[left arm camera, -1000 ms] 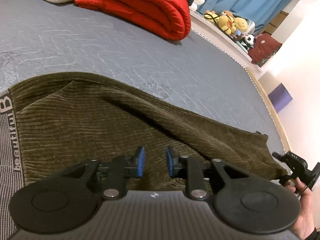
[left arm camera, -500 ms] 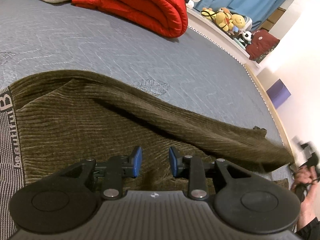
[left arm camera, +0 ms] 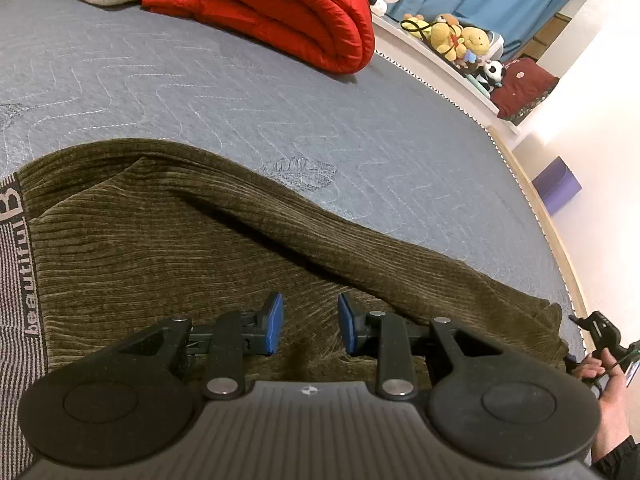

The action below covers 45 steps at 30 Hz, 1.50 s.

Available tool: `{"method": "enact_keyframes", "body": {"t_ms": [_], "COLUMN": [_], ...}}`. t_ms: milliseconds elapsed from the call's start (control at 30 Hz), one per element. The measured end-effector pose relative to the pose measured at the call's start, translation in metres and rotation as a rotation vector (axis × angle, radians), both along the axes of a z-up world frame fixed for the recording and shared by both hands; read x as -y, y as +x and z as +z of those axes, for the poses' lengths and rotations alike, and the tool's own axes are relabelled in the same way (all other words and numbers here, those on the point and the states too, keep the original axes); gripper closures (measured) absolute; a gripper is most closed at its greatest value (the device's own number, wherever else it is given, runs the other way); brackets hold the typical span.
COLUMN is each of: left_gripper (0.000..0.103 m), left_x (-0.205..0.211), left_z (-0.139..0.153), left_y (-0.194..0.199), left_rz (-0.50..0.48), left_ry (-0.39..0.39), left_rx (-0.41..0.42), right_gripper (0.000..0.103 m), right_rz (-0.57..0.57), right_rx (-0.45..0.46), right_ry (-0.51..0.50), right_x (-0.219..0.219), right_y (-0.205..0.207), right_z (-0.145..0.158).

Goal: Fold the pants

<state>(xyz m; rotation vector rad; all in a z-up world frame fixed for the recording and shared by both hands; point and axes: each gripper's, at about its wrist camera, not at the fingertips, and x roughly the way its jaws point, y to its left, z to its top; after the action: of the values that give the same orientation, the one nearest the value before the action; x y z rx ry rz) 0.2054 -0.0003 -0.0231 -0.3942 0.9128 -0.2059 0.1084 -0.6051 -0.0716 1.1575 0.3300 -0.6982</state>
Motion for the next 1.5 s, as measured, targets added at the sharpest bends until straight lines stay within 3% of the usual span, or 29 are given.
{"method": "enact_keyframes", "body": {"t_ms": [100,167,233,300,367,433,500,567,633,667,700,733,800,900,1033,1067,1100,1167,1233,1367,1500], "left_gripper": [0.066,0.066,0.066,0.066,0.066,0.066,0.066,0.066,0.066,0.066,0.066,0.066,0.063,0.062,0.062,0.064,0.075,0.084,0.084,0.077,0.069], "left_x": [0.0,0.0,0.001,0.001,0.001,0.0,-0.001,-0.003,-0.005,-0.006,-0.006,-0.007,-0.007,-0.004,-0.016,-0.02,-0.026,-0.042,-0.056,-0.088,-0.133], "left_z": [-0.001,-0.002,-0.002,-0.002,-0.002,-0.002,-0.001,-0.001,-0.002,-0.002,-0.003,-0.003,-0.003,-0.009,-0.031,-0.041,-0.051,-0.054,-0.045,-0.01,0.022], "left_y": [0.0,0.001,0.003,0.003,0.002,0.002,0.002,0.002,0.001,0.001,0.001,0.001,0.001,0.001,0.004,0.006,0.007,0.006,0.004,-0.005,-0.015], "left_rz": [0.0,0.002,0.004,0.003,0.004,0.004,0.003,0.003,-0.002,-0.005,-0.007,-0.01,-0.02,-0.049,-0.017,-0.016,-0.008,0.008,0.048,0.129,0.204], "left_ry": [0.003,0.004,0.004,0.003,0.004,0.002,0.001,0.001,0.001,0.001,0.003,0.004,0.013,0.074,0.229,0.278,0.294,0.256,0.225,0.148,0.07], "left_rx": [-0.003,-0.006,-0.007,-0.006,-0.007,-0.006,-0.003,-0.003,-0.006,-0.009,-0.011,-0.013,-0.021,-0.05,-0.119,-0.165,-0.201,-0.202,-0.204,-0.134,-0.074], "right_gripper": [0.041,0.071,0.091,0.095,0.096,0.097,0.097,0.097,0.095,0.086,0.082,0.08,0.08,0.079,0.057,0.057,0.057,0.055,0.048,0.029,0.023], "right_rz": [0.035,0.069,0.081,0.087,0.082,0.065,0.078,0.088,0.071,0.062,0.057,0.045,-0.027,-0.092,-0.109,-0.103,-0.093,-0.051,0.022,0.252,0.459], "right_rx": [-0.088,-0.15,-0.191,-0.179,-0.095,0.077,0.285,0.327,0.177,0.048,-0.125,-0.241,-0.374,-0.349,-0.24,-0.194,-0.147,-0.064,-0.01,0.086,0.1], "right_ry": [-0.029,-0.037,-0.043,-0.063,-0.112,-0.187,-0.363,-0.548,-0.531,-0.477,-0.408,-0.353,-0.234,-0.226,-0.371,-0.382,-0.394,-0.438,-0.491,-0.568,-0.6], "right_x": [0.002,0.005,0.009,0.006,0.006,0.002,-0.009,-0.022,-0.018,-0.013,-0.007,-0.003,0.004,0.001,-0.023,-0.03,-0.037,-0.056,-0.08,-0.128,-0.162], "right_y": [0.012,0.017,0.02,0.019,0.015,0.008,-0.002,-0.003,0.009,0.018,0.03,0.035,0.031,0.021,0.015,0.008,0.002,-0.005,-0.011,-0.025,-0.037], "right_z": [-0.006,-0.01,-0.011,-0.006,0.005,0.029,0.065,0.086,0.077,0.065,0.047,0.032,0.008,0.013,0.054,0.064,0.074,0.095,0.118,0.15,0.173]}}
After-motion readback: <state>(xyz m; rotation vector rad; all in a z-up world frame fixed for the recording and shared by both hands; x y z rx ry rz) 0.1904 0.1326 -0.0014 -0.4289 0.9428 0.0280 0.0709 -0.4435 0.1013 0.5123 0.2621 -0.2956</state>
